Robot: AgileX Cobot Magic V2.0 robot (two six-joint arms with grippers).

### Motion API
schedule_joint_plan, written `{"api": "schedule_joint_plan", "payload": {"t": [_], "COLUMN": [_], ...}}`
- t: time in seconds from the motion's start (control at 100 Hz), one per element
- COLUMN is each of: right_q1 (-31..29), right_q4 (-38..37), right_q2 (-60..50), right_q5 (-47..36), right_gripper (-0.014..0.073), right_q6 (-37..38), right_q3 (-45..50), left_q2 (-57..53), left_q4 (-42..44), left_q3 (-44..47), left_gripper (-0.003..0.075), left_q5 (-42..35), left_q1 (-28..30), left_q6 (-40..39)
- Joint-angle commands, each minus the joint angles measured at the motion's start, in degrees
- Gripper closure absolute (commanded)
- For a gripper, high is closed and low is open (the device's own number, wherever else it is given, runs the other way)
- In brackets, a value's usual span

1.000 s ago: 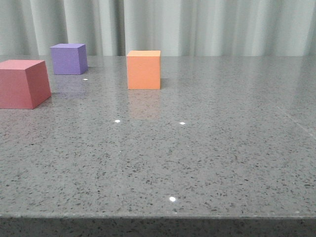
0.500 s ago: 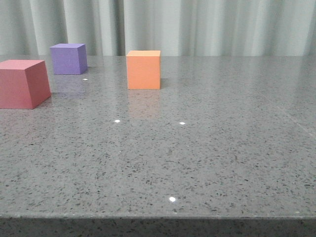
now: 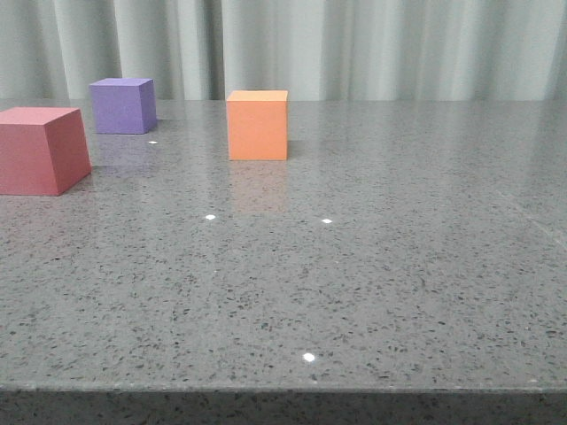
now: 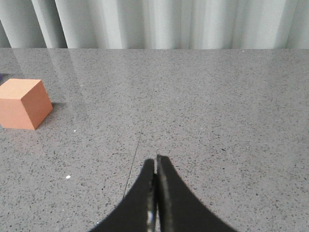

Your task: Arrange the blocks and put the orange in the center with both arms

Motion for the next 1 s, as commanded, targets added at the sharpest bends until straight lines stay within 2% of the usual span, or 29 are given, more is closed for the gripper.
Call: {"api": "schedule_joint_plan", "payload": {"t": [0.0,0.1,0.31,0.54,0.78,0.88,0.99], "right_q1": [-0.39,-0.39,-0.39,-0.39,-0.39,-0.39,-0.39], "right_q4": [-1.24,-1.24,-1.24,-1.24,-1.24,-1.24,-1.24], "right_q2": [-0.02,-0.02,-0.02,-0.02,-0.02,-0.02,-0.02], "right_q5": [-3.93,-3.93,-3.98,-3.98,-3.98,-3.98,-3.98], "right_gripper": [0.0660,0.0660,0.0660,0.0660,0.0660,0.0660,0.0660], "right_q6": [-0.03,-0.03,-0.03,-0.03,-0.03,-0.03,-0.03], "right_q3": [-1.52,-1.52,-1.52,-1.52,-1.52,-1.52,-1.52], "left_q2": [-1.82,-1.73,2.42,15.56,31.50,35.75,38.45], "left_q4": [-0.22,-1.36,-1.36,-1.36,-1.36,-1.36,-1.36], "left_q3": [1.64,-1.20,-13.60,-31.46,-51.07,-55.58,-56.60], "left_gripper": [0.0739,0.0739,0.0739,0.0739,0.0739,0.0739,0.0739], "left_q5": [-4.51,-2.96,8.99,25.61,47.25,50.76,51.34], "left_q1": [-0.34,-0.34,-0.34,-0.34,-0.34,-0.34,-0.34], "left_q6": [-0.37,-0.37,-0.37,-0.37,-0.37,-0.37,-0.37]}}
